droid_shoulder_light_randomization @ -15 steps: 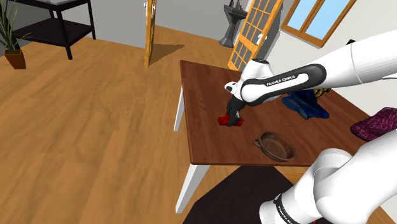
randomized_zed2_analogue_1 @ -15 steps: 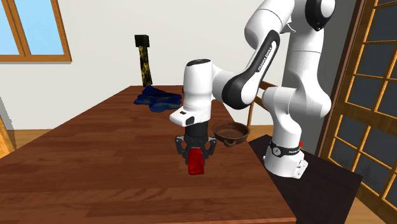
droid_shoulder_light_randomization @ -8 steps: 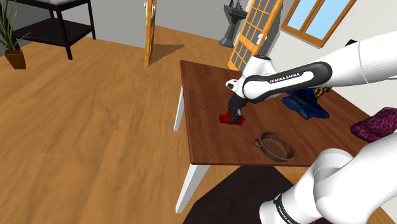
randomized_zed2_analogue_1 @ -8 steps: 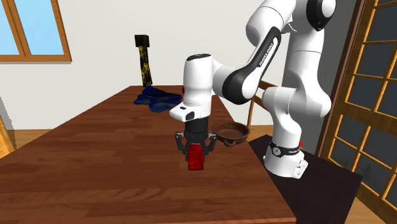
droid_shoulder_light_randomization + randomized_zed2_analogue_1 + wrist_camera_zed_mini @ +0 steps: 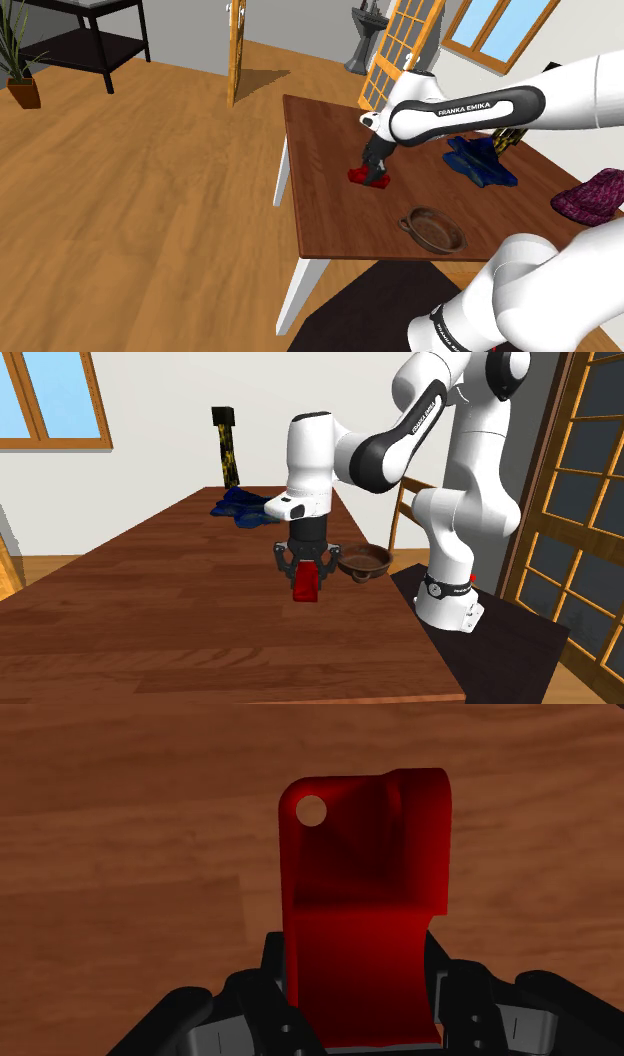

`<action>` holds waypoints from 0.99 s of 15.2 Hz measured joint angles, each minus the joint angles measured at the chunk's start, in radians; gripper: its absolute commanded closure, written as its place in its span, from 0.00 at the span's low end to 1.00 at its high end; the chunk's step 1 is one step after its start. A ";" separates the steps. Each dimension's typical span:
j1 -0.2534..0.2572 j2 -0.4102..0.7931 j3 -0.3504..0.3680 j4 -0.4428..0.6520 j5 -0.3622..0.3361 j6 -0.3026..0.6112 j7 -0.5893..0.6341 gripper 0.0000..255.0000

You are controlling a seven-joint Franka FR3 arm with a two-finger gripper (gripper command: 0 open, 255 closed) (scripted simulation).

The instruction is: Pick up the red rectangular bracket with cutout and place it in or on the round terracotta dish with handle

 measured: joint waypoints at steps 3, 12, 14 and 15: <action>-0.002 -0.030 0.008 0.019 -0.006 -0.049 0.006 1.00; -0.010 -0.104 0.025 0.071 -0.017 -0.173 0.011 1.00; -0.029 -0.169 0.026 0.026 -0.040 -0.192 0.010 1.00; -0.041 -0.208 0.027 -0.003 -0.053 -0.201 0.010 1.00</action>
